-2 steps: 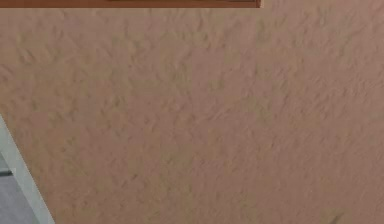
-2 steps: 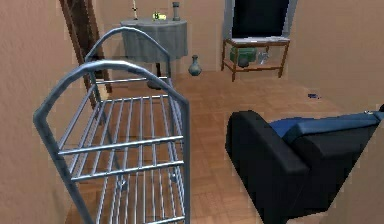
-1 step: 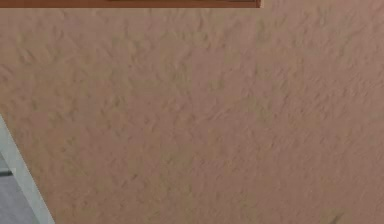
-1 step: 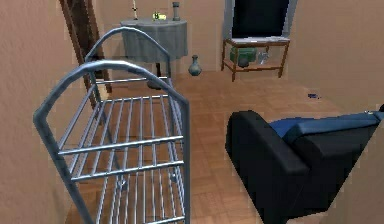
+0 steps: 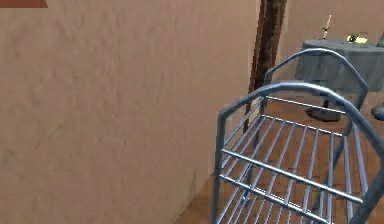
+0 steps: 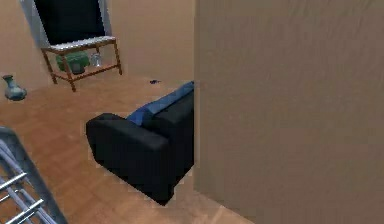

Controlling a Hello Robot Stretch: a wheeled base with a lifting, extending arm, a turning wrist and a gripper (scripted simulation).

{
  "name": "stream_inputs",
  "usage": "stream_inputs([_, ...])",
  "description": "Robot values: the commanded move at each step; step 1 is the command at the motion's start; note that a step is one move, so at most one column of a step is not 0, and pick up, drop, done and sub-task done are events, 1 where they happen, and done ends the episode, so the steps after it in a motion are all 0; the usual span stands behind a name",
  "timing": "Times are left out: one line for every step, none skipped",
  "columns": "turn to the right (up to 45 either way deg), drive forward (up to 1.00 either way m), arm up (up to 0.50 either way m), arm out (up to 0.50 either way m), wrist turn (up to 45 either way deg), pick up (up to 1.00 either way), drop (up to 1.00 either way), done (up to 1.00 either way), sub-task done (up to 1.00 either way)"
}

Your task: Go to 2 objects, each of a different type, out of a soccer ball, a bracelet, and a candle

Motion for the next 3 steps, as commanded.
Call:
stream_inputs([45.0, 0.0, 0.0, 0.0, 0.0, 0.0, 0.0, 0.0, 0.0])
stream_inputs([21.0, 0.0, 0.0, 0.0, 0.0, 0.0, 0.0, 0.0, 0.0])
stream_inputs([0.0, 0.5, 0.0, 0.0, 0.0, 0.0, 0.0, 0.0, 0.0])
